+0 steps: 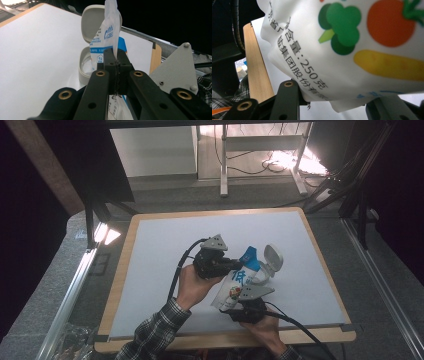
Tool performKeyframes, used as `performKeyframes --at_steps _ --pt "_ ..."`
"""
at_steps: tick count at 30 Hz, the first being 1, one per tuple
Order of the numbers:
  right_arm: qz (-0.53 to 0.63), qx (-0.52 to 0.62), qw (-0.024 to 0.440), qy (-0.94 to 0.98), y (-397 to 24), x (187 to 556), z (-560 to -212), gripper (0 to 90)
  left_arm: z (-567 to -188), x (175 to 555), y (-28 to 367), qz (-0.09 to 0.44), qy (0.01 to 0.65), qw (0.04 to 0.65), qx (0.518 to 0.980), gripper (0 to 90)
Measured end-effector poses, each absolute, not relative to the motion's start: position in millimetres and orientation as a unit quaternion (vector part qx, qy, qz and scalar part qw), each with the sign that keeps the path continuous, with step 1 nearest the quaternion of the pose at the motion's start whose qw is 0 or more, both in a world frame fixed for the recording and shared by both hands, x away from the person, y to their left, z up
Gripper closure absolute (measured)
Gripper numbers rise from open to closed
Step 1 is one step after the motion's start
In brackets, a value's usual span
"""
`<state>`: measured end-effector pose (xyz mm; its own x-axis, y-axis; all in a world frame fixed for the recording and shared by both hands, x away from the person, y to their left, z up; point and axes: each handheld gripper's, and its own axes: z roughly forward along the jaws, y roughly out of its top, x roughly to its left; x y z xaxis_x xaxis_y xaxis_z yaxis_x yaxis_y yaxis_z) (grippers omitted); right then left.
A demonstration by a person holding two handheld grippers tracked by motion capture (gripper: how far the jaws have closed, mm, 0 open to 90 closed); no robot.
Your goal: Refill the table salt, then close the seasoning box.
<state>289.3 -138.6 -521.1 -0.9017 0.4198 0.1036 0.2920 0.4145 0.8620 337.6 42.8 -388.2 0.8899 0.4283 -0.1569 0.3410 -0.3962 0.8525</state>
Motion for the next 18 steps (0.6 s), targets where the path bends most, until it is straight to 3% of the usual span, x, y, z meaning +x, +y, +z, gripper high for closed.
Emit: performKeyframes --at_steps 18 --pt "0.506 0.212 0.047 0.835 -137.9 290.4 -518.8 60.0 -387.3 340.8 38.4 0.047 0.230 0.495 0.837 89.3"
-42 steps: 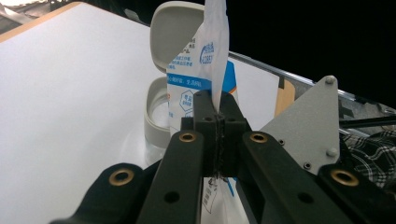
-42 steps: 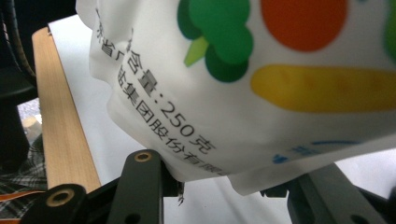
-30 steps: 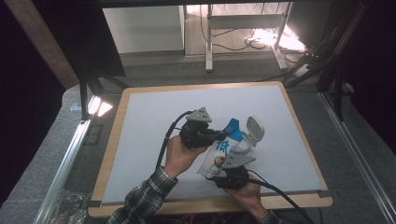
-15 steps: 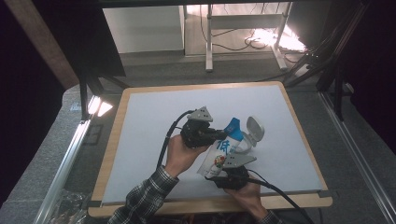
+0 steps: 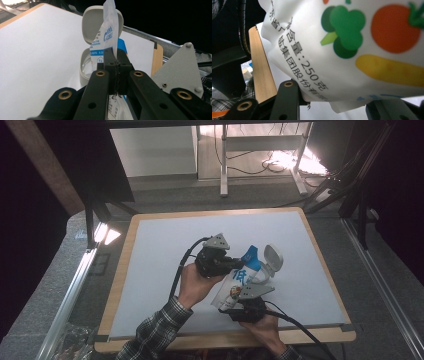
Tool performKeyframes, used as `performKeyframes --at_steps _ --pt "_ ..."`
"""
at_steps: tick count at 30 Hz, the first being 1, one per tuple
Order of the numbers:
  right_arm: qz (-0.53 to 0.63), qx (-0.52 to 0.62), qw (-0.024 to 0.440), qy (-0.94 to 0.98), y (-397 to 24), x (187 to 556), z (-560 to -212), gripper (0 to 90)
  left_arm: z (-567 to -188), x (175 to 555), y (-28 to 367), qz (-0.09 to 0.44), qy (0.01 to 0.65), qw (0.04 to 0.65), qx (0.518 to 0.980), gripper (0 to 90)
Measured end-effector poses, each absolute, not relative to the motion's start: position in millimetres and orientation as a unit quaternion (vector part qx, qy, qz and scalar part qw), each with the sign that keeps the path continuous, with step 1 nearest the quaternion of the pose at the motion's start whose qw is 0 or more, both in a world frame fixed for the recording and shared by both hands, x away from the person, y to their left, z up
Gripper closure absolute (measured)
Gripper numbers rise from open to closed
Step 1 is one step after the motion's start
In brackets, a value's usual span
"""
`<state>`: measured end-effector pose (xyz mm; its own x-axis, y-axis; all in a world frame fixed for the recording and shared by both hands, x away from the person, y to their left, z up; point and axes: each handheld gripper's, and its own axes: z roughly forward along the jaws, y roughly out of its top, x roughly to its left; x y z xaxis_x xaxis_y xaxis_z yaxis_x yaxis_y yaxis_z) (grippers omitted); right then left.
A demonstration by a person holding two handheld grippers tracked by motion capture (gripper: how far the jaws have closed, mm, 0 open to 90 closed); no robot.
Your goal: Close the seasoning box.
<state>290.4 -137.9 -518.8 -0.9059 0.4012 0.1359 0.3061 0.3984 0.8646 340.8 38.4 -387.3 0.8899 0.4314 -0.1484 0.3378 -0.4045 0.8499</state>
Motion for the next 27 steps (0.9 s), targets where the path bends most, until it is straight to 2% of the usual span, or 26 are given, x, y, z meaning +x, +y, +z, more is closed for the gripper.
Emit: performKeyframes --at_steps 27 --pt "0.525 0.215 0.016 0.823 -136 292 -512 60.6 -386 355 23 0.051 0.230 0.477 0.847 89.3"
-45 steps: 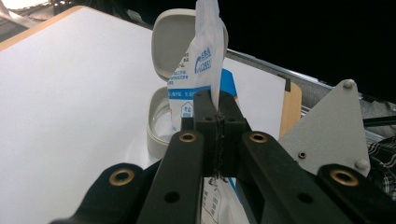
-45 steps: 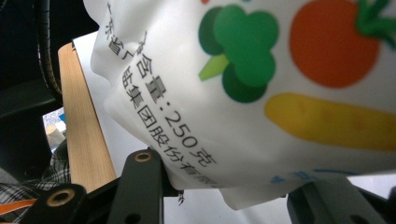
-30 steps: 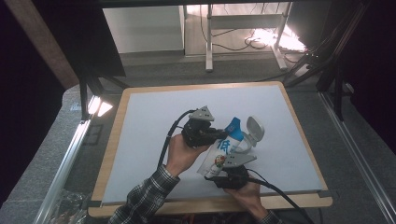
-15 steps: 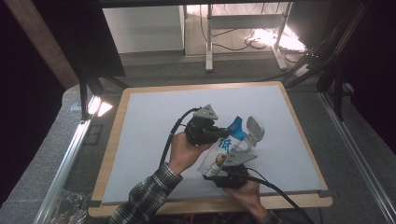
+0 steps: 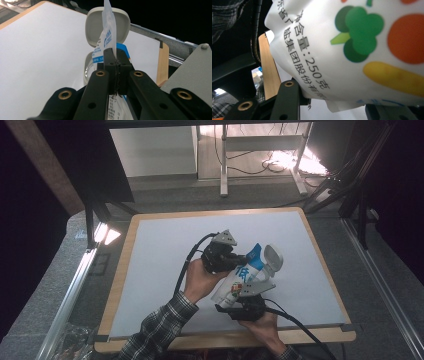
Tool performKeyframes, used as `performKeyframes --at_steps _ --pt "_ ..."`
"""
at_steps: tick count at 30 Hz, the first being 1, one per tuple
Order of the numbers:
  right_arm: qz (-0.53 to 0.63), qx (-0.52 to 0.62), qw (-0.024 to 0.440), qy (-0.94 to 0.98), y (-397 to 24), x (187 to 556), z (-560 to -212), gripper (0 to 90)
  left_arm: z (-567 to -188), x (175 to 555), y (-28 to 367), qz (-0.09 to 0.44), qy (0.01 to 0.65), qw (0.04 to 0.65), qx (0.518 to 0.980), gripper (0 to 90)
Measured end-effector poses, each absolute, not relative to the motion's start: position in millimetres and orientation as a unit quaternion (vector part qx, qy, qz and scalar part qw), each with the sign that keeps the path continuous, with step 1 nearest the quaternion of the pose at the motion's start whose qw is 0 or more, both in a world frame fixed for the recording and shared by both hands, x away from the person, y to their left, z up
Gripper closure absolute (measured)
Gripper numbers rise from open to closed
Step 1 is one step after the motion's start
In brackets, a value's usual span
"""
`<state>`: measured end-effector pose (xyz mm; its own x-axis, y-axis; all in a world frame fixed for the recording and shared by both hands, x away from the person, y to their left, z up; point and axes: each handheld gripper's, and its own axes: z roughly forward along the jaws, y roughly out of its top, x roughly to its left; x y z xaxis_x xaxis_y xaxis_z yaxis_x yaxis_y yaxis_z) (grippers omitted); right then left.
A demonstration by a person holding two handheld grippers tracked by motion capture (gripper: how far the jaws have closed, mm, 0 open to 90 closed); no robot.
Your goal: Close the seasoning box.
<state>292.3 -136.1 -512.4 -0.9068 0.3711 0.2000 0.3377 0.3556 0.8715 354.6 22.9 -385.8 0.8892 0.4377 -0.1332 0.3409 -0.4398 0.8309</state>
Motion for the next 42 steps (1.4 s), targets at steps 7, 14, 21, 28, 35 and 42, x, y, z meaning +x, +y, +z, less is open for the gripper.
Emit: performKeyframes --at_steps 7,14,21,28,35,42 --pt "0.528 0.214 0.007 0.821 -136 293 -512 60.5 -388 356 19 0.050 0.230 0.476 0.847 89.2" --pt "0.534 0.215 -0.001 0.818 -137 294 -511 60.5 -388 360 16 0.051 0.230 0.473 0.849 89.2" --pt "0.541 0.216 -0.014 0.813 -137 296 -510 60.5 -389 364 13 0.048 0.236 0.470 0.849 89.2" --pt "0.544 0.216 -0.021 0.810 -138 297 -510 60.4 -390 366 11 0.048 0.238 0.467 0.850 89.2" --pt "0.551 0.218 -0.032 0.805 -139 298 -508 60.4 -390 370 9 0.044 0.241 0.464 0.851 89.3" --pt "0.553 0.217 -0.035 0.804 -139 298 -507 60.5 -391 374 8 0.042 0.242 0.460 0.853 89.3"
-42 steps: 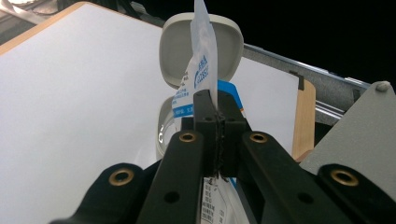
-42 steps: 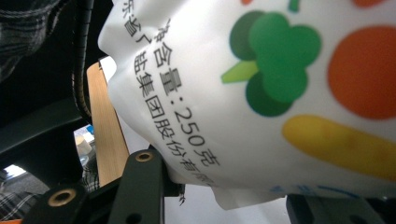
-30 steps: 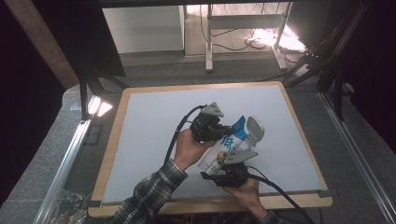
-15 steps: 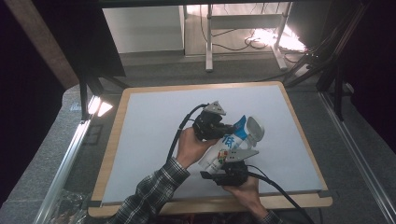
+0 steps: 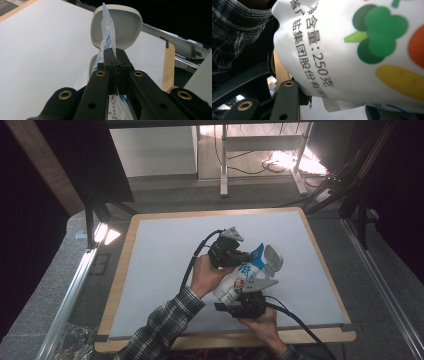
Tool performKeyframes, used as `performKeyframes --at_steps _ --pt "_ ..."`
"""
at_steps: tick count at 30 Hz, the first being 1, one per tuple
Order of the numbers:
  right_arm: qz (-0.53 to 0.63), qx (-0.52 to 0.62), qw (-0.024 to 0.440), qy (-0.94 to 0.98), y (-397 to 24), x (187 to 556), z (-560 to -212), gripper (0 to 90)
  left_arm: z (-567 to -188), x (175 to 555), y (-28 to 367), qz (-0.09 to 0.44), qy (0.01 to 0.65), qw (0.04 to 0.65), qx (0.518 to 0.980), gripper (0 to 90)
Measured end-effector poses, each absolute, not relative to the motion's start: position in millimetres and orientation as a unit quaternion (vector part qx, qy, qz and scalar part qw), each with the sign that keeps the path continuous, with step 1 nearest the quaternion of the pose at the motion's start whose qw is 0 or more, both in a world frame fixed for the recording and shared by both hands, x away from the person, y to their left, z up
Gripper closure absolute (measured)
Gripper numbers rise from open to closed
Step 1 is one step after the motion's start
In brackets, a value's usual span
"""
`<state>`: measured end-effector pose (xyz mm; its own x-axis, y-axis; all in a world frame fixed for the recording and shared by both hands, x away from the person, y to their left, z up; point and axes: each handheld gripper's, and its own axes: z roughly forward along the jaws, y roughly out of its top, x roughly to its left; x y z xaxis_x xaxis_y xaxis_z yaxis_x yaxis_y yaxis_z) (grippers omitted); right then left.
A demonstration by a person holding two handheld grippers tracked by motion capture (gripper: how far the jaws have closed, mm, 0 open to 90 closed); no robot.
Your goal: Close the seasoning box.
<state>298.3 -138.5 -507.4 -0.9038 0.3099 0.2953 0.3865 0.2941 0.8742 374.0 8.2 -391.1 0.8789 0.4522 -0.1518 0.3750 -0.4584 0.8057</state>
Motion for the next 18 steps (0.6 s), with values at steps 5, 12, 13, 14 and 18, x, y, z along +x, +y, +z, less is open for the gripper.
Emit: performKeyframes --at_steps 5,12,13,14,18 --pt "-0.553 -0.217 0.038 -0.803 -138.2 298.2 -506.6 60.5 -392.0 375.7 7.5 0.040 0.246 0.459 0.853 89.3" --pt "-0.555 -0.215 0.038 -0.803 -137.9 298.4 -504.9 60.5 -392.2 377.4 6.5 0.037 0.247 0.460 0.852 89.3" --pt "-0.555 -0.215 0.038 -0.803 -137.9 298.4 -504.9 60.5 -392.2 377.4 6.5 0.037 0.247 0.460 0.852 89.3" --pt "-0.555 -0.215 0.038 -0.802 -137.9 298.4 -504.6 60.5 -392.2 377.5 6.3 0.037 0.247 0.459 0.852 89.3" --pt "-0.558 -0.215 0.042 -0.800 -137.4 298.5 -503.6 60.5 -392.3 378.6 5.7 0.034 0.248 0.458 0.853 89.3"
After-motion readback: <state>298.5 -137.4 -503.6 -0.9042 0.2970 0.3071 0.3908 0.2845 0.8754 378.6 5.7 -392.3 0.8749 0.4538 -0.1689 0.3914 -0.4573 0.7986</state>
